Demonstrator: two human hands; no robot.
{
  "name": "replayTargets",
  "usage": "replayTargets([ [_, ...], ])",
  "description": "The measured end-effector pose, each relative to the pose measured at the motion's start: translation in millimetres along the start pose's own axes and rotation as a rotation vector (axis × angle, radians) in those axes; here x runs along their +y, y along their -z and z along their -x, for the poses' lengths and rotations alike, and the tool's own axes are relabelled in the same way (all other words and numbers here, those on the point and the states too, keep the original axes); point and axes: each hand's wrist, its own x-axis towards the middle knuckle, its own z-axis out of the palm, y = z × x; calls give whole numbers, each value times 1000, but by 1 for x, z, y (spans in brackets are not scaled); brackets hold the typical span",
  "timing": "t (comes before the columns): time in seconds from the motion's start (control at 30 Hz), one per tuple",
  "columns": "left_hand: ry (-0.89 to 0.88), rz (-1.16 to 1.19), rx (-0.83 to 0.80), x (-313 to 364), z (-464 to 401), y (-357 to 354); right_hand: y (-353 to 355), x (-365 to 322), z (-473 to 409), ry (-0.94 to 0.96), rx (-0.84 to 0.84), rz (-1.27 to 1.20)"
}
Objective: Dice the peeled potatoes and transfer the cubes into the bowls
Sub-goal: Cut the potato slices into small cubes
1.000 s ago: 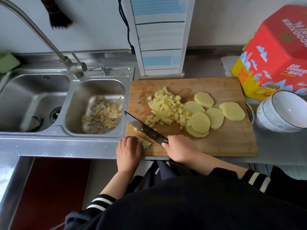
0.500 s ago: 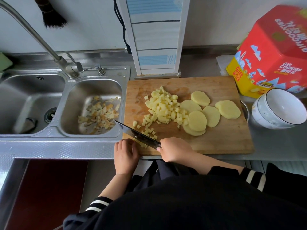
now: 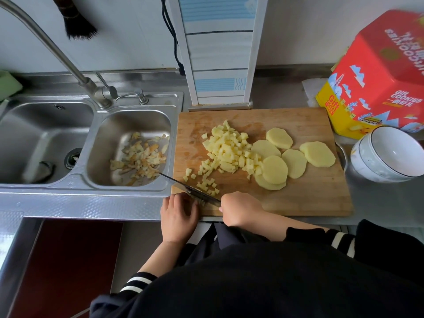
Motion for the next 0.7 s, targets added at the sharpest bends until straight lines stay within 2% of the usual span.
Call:
replayTargets([
  [0.2, 6, -89, -69, 1, 2, -1, 3, 3, 0, -21, 11, -26],
  [0.33, -5, -126, -56, 2, 2, 0, 5, 3, 3, -12, 29, -76],
  [0.7, 48, 7, -25, 4, 0, 5, 6, 9, 10, -23, 89, -54],
])
